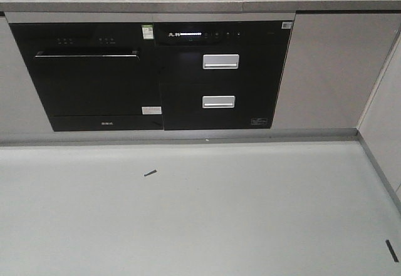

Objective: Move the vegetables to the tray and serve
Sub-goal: 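Drive the base toward the counter with the pot, tray and plate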

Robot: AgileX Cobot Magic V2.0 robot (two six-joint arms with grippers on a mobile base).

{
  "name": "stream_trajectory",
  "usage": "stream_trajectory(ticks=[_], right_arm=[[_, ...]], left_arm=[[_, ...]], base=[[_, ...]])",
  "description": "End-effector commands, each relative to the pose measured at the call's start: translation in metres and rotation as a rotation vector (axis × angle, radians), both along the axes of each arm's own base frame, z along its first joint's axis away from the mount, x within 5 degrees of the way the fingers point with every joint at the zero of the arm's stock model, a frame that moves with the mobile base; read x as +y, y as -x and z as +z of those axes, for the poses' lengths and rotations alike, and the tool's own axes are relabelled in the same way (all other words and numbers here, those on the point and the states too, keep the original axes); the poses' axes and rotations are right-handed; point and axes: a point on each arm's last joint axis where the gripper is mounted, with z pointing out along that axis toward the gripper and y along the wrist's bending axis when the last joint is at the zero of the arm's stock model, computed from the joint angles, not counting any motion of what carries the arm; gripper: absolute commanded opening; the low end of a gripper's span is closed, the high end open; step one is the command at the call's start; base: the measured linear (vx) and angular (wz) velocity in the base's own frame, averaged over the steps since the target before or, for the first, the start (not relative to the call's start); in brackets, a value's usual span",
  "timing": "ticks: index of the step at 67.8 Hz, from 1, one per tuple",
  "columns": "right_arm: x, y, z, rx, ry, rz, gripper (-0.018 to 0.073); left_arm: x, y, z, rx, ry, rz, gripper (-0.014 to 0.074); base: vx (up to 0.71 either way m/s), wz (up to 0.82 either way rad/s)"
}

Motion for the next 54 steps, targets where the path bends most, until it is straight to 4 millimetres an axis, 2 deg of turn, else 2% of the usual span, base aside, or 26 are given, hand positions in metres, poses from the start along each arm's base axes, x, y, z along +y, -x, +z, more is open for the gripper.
stream_trajectory(ticks=[1,54], right_arm=[[0.0001,0.0002,0.0021,-0.069,0.016,-0.001,-0.0006],[0.0001,0.0002,0.0021,-0.069,0.016,-0.001,-0.0006]], left_arm=[[0.0002,0.0002,-0.0016,-0.059,0.015,0.001,-0.0006],[0.0002,0.0002,-0.0016,-0.059,0.015,0.001,-0.0006]], base=[[0.28,-0.01],[0.25,-0.04]])
